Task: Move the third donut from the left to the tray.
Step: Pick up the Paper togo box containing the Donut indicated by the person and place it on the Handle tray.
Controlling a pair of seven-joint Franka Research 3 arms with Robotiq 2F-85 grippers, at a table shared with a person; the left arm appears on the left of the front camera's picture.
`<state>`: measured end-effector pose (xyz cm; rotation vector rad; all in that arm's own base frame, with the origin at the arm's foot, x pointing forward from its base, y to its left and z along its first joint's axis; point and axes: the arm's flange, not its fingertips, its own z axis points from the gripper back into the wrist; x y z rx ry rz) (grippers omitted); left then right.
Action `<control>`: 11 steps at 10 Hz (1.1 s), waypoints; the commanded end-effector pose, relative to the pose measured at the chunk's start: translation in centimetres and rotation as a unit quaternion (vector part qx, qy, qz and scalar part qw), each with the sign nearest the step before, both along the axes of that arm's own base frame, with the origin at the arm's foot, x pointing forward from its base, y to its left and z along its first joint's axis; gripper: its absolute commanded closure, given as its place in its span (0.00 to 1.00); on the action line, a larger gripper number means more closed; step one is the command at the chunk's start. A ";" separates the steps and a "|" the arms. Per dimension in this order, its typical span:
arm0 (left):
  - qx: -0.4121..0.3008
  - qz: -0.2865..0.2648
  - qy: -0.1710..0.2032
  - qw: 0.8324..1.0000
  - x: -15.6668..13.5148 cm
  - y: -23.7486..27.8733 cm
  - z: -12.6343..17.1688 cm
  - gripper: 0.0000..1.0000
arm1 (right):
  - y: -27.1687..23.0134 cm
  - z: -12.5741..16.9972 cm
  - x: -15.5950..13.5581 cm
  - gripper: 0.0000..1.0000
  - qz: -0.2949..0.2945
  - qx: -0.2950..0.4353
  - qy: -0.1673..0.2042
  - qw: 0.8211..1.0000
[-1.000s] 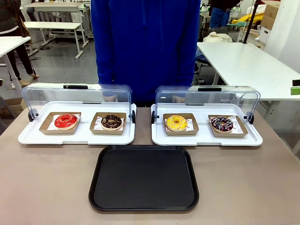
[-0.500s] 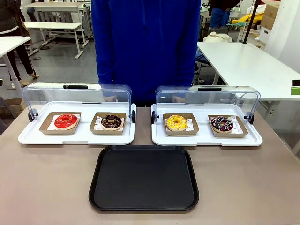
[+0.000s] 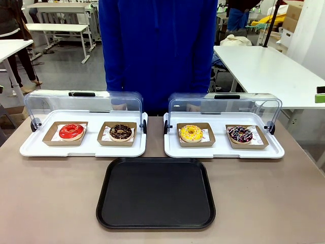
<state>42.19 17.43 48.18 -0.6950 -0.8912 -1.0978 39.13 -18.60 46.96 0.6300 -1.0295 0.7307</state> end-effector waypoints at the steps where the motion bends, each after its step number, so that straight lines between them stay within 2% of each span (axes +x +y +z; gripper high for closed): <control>1: -0.006 -0.004 -0.004 1.000 0.0 0.0 0.0 0.00 | 0.1 0.0 0.5 0.00 0.001 0.006 -0.020 1.000; 11: -0.006 -0.004 -0.004 1.000 0.0 0.0 0.0 0.00 | 0.1 0.0 0.5 0.00 0.001 0.006 -0.020 1.000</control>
